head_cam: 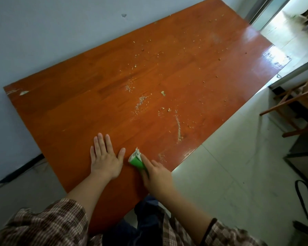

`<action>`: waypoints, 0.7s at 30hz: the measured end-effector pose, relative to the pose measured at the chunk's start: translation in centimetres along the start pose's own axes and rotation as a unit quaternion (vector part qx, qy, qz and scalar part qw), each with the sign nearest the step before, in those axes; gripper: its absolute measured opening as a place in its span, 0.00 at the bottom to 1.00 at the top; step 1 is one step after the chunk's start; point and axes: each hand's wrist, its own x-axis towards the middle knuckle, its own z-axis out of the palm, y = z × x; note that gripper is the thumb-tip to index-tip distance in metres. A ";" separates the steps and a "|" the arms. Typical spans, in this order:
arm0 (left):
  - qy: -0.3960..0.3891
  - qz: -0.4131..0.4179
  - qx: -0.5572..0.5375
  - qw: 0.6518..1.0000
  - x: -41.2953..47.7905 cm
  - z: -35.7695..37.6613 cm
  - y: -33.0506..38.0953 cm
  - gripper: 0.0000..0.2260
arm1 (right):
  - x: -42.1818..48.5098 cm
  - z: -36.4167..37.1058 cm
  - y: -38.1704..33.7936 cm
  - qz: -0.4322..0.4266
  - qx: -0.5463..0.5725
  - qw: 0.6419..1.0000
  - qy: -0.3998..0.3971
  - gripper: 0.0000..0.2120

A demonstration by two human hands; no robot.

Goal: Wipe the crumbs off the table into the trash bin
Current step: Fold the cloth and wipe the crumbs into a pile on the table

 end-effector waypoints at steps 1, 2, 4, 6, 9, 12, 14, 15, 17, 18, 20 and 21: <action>-0.003 0.000 0.002 1.000 0.0 -0.1 0.0 0.36 | -0.9 0.1 0.7 -0.025 -0.028 0.999 -0.006 0.22; -0.008 0.001 0.003 1.000 0.0 -0.1 0.0 0.36 | -1.6 -0.1 1.6 -0.044 -0.052 0.998 -0.007 0.22; -0.015 0.003 0.002 1.000 -0.1 -0.2 -0.1 0.36 | -2.1 -1.2 4.1 -0.051 -0.075 0.996 -0.017 0.22; -0.014 0.003 0.004 1.000 -0.1 -0.2 -0.1 0.36 | -1.2 -3.1 6.6 -0.024 -0.078 0.997 -0.015 0.23; -0.017 0.000 0.006 1.000 -0.1 -0.2 -0.1 0.36 | 1.6 -5.8 10.1 0.017 -0.100 0.995 0.025 0.22; -0.020 -0.005 0.009 1.000 -0.1 -0.3 0.0 0.36 | 4.9 -7.8 13.5 0.051 -0.130 0.989 0.040 0.21; -0.025 -0.009 0.010 1.000 -0.3 -0.3 0.0 0.36 | 6.7 -8.7 15.2 0.077 -0.153 0.985 0.033 0.21; -0.027 -0.009 0.011 1.000 -0.3 -0.3 0.0 0.36 | 7.5 -9.2 15.8 0.090 -0.164 0.982 0.032 0.21; -0.036 -0.011 0.011 0.999 -0.3 -0.5 0.1 0.36 | 8.7 -10.1 16.0 0.124 -0.156 0.979 0.044 0.22; -0.040 -0.013 0.012 0.999 -0.3 -0.6 0.2 0.36 | 8.9 -10.4 15.7 0.135 -0.135 0.980 0.059 0.22; -0.047 -0.016 0.015 0.999 -0.2 -0.8 0.4 0.35 | 8.8 -10.0 13.9 0.120 -0.086 0.985 0.088 0.22; -0.051 -0.018 0.016 0.998 -0.2 -0.8 0.4 0.35 | 8.4 -9.3 12.6 0.092 -0.071 0.989 0.089 0.22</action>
